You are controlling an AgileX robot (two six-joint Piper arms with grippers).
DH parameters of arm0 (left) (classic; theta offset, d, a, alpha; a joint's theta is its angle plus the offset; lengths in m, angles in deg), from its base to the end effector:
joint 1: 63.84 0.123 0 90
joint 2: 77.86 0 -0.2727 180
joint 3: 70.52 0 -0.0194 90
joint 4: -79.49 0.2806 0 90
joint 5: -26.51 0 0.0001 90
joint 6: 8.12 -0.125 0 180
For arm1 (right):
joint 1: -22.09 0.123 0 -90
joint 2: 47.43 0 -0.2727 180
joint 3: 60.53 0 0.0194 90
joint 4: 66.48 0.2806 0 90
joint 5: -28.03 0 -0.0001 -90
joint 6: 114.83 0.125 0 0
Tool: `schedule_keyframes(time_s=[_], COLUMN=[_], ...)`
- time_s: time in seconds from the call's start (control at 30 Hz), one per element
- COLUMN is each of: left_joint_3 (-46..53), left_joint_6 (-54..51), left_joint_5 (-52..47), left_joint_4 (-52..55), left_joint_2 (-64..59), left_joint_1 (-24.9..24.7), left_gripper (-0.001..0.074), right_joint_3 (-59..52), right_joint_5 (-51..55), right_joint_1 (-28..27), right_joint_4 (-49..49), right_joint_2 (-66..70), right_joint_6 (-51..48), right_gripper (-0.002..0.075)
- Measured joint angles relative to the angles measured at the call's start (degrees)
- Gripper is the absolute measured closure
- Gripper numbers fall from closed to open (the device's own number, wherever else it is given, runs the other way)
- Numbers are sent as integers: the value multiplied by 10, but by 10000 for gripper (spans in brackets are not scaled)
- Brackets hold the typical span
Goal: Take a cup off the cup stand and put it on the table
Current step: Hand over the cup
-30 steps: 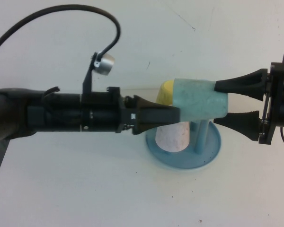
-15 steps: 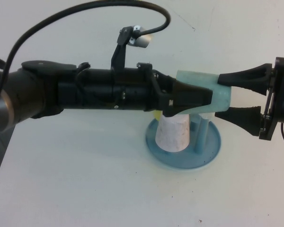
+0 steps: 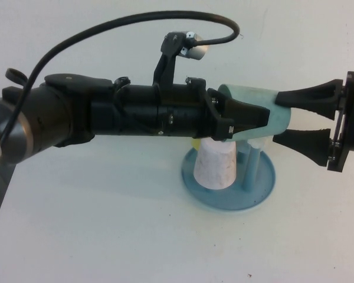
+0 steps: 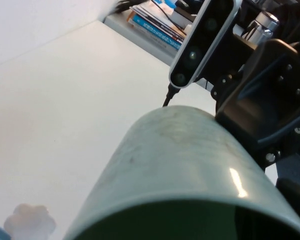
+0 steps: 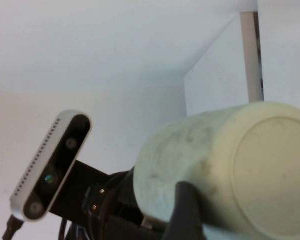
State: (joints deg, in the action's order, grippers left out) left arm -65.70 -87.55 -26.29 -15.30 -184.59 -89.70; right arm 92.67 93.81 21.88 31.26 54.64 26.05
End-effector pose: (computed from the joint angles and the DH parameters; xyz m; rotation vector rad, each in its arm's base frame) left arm 0.3345 -0.2725 0.2791 0.8052 1.7792 -1.3616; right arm 0.3376 0.1118 0.2085 0.4464 2.1600 1.8310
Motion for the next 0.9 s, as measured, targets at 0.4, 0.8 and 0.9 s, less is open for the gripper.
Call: schedule_keyframes(time_s=[0.4, 0.8, 0.9], left_joint_3=[0, -5, -6], left_joint_6=[-11, -15, -16], left_joint_5=[-15, -60, -60], left_joint_4=[4, -7, -9], left_joint_2=[-10, -7, -7], left_joint_1=[3, -2, -2], left_gripper=[723, 727, 727], right_joint_3=[0, 0, 0], right_joint_5=[20, 15, 15], right_joint_1=[5, 7, 7], right_joint_4=[-76, -122, -109], right_joint_2=[0, 0, 0], right_joint_6=[-5, -39, -70], right_gripper=[524, 588, 589])
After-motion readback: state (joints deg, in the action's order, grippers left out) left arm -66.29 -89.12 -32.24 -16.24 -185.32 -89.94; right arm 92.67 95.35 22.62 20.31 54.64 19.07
